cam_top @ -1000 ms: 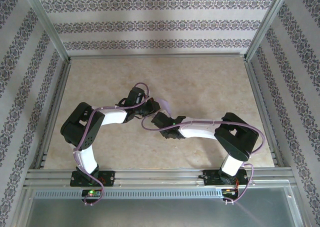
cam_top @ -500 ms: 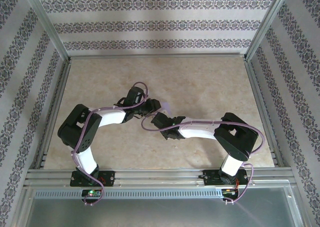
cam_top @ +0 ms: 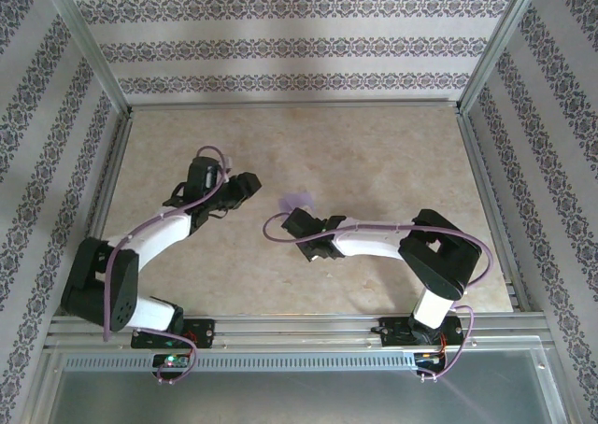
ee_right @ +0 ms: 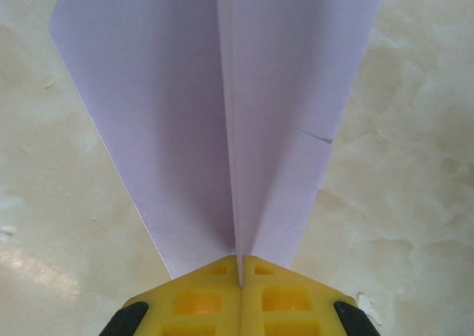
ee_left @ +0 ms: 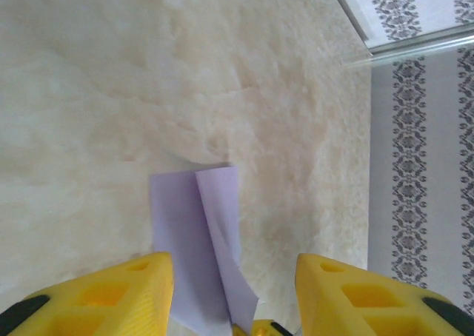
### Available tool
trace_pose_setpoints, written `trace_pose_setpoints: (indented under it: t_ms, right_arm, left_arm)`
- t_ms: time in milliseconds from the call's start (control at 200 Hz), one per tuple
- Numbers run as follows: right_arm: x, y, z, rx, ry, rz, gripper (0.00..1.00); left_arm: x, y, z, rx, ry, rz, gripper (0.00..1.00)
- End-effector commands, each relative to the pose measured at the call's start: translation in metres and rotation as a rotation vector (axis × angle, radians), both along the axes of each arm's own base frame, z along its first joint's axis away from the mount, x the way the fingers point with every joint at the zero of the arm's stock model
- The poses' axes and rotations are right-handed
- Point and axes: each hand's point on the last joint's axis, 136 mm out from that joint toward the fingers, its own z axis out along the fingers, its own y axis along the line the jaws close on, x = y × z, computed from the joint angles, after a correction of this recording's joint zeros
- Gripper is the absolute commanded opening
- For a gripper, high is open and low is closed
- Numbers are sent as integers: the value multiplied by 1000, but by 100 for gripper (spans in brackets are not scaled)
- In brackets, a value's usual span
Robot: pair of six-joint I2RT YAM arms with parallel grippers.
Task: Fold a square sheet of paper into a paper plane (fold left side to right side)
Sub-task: Fourth fold the wing at the center of the table.
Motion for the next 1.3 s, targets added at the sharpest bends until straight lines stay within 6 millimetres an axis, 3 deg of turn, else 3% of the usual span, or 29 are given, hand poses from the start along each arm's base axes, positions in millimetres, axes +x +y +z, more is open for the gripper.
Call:
trace_pose_setpoints:
  t_ms: [0, 210, 495, 850, 1044, 1294]
  right_arm:
    - [-4, 7, 9, 103, 99, 12, 0]
    - [-12, 8, 8, 329, 304, -47, 0]
    - [-9, 5, 19, 549, 420, -92, 0]
    - [-9, -8, 2, 556, 459, -130, 0]
    - [-13, -12, -8, 529, 474, -138, 0]
    - [-17, -16, -15, 510, 485, -144, 0]
  left_arm:
    - [-25, 9, -15, 92, 65, -57, 48]
    - [-40, -4, -34, 58, 130, -121, 46]
    - [-48, -50, -51, 40, 177, -241, 46]
    - [-38, -101, -61, 22, 168, -296, 45]
    - [-32, -117, -62, 15, 163, -315, 44]
    - [-33, -131, -77, 5, 196, -326, 38]
